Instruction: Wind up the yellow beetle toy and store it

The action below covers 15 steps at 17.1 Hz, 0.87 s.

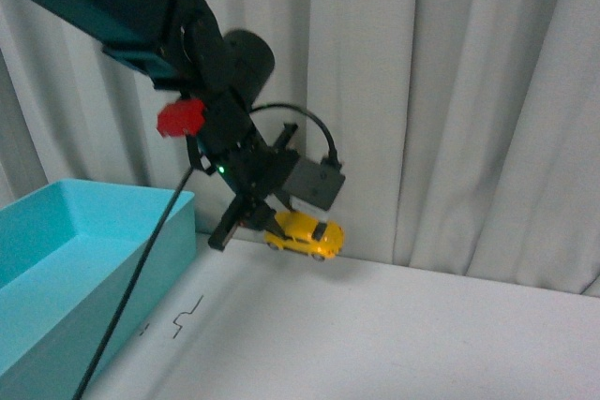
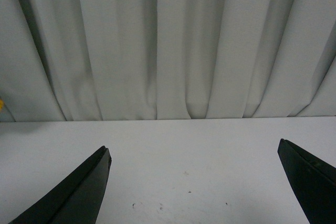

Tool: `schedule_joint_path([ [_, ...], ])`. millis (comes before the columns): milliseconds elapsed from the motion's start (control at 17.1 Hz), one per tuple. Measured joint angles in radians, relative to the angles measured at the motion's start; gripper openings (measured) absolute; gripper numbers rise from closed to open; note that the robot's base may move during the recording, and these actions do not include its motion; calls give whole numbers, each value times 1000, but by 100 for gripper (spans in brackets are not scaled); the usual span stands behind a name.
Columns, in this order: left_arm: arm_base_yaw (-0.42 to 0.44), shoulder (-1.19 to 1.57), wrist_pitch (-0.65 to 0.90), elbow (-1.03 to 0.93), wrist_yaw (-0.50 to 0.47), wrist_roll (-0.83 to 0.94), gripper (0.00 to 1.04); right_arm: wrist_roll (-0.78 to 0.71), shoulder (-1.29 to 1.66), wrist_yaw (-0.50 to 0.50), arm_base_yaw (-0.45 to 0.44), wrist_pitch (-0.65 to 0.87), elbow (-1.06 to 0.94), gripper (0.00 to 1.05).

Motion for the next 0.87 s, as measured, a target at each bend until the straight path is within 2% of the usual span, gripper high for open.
schedule_joint_path([
  [117,44,-116,19,-1,42,-94,32,0,0,0,0,0,0,98],
  [350,174,-275,11,-2,55,-423,32,0,0,0,0,0,0,98],
  [467,266,-313,-82,-2,26,-618,32,0,0,0,0,0,0,98],
  [583,332,-318,-192,3,13,-739,32,0,0,0,0,0,0,98],
  [758,434,-323,-249,-45,-32,-865,32,0,0,0,0,0,0,98],
  [875,468,-309,-255,-97,-98,-903,32,0,0,0,0,0,0,98],
])
